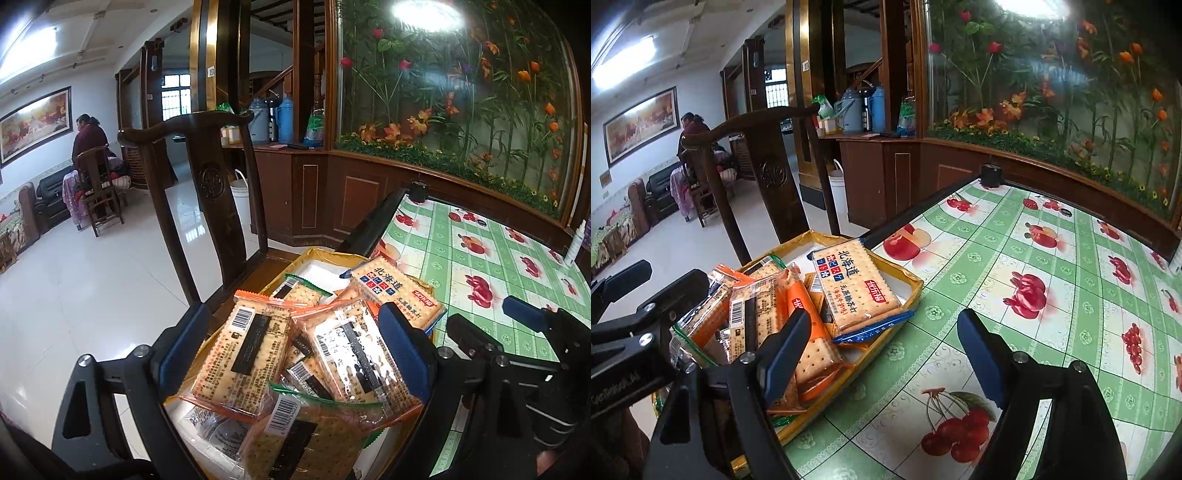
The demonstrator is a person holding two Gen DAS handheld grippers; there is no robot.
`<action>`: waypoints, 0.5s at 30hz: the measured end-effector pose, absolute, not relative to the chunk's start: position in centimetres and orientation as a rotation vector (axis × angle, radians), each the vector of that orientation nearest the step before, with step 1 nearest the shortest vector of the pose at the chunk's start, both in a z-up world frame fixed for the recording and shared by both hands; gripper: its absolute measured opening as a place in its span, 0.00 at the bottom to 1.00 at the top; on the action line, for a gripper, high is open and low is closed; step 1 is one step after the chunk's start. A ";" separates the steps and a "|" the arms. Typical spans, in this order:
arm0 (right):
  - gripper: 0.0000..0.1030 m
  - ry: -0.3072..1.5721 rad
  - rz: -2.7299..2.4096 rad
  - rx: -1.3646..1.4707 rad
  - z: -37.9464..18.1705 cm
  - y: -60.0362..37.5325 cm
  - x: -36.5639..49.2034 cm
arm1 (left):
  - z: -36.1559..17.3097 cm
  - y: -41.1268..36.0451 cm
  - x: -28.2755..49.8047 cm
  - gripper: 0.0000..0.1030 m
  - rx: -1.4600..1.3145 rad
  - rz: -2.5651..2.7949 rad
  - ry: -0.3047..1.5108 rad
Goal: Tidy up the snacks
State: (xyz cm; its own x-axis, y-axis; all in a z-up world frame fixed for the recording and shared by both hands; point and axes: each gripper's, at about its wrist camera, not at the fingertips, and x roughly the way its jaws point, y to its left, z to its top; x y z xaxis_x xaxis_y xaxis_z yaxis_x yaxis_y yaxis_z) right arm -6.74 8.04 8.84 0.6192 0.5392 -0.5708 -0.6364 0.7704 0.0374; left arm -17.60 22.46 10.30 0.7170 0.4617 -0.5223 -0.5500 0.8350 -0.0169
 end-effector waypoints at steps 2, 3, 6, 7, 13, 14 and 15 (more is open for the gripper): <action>0.79 0.596 0.674 -0.167 8.9 7.8 -6.8 | 10.3 22.4 -17.9 0.90 -0.172 0.571 0.520; 0.79 0.593 0.674 -0.163 8.9 7.8 -6.9 | 10.3 22.4 -18.0 0.91 -0.175 0.571 0.516; 0.79 0.582 0.668 -0.160 8.9 7.7 -7.2 | 10.4 22.5 -18.4 0.92 -0.179 0.582 0.504; 0.79 0.581 0.668 -0.158 8.9 7.7 -7.2 | 10.4 22.5 -18.4 0.92 -0.175 0.586 0.505; 0.79 0.596 0.667 -0.148 8.4 7.5 -7.3 | 10.0 22.7 -17.9 0.93 -0.152 0.621 0.550; 0.79 0.598 0.668 -0.145 8.3 7.5 -7.3 | 9.8 22.6 -17.7 0.93 -0.134 0.643 0.567; 0.79 0.597 0.669 -0.143 8.2 7.5 -7.3 | 9.7 22.6 -17.6 0.93 -0.117 0.655 0.574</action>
